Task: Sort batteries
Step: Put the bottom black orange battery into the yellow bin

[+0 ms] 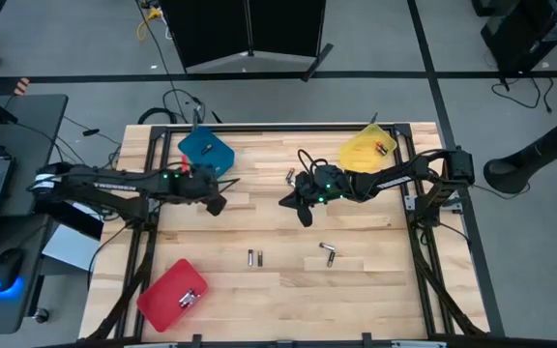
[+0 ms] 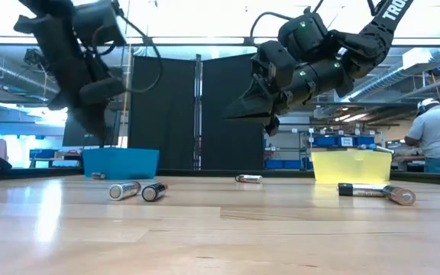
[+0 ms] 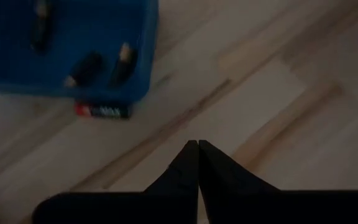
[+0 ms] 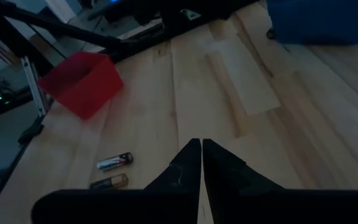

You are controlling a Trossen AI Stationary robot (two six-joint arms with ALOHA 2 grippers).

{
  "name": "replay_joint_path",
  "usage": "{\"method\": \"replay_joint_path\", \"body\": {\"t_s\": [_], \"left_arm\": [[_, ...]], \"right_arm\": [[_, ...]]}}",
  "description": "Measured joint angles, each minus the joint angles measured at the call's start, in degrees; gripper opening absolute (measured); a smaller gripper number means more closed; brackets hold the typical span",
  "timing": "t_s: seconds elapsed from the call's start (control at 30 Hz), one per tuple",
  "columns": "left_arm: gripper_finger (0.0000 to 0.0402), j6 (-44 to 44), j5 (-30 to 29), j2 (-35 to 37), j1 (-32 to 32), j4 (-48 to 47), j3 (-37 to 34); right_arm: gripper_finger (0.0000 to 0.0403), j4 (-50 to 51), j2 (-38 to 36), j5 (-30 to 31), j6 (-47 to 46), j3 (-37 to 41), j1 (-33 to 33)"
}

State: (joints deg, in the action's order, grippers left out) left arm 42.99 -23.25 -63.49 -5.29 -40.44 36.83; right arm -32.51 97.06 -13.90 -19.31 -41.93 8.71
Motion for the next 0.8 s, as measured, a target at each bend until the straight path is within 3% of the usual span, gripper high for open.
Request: {"method": "replay_joint_path", "body": {"t_s": [0.2,0.37,0.47,0.63,0.8], "left_arm": [[0.008,-0.6,1.2,-1.7,-0.1,0.7,-1.5],[0.0134,-2.2,-4.1,-2.5,-0.1,-0.7,-1.5],[0.0117,-0.3,-9.2,-2.5,-0.6,-2.8,-1.5],[0.0018,1.2,-10.3,-2.3,-3.1,-0.9,-3.7],[0.001,3.7,-10.1,-2.3,-8.0,5.2,-10.1]], "right_arm": [[0.0024,0.0,0.0,-1.1,-0.1,0.0,-0.2],[0.0022,0.0,0.0,-1.1,-0.2,0.0,-1.0],[0.0022,0.0,0.0,-0.9,-0.2,0.0,-1.7],[0.0018,0.0,0.0,-0.3,-0.3,0.0,-2.6],[0.0017,0.0,0.0,0.6,0.0,0.0,-3.2]]}}
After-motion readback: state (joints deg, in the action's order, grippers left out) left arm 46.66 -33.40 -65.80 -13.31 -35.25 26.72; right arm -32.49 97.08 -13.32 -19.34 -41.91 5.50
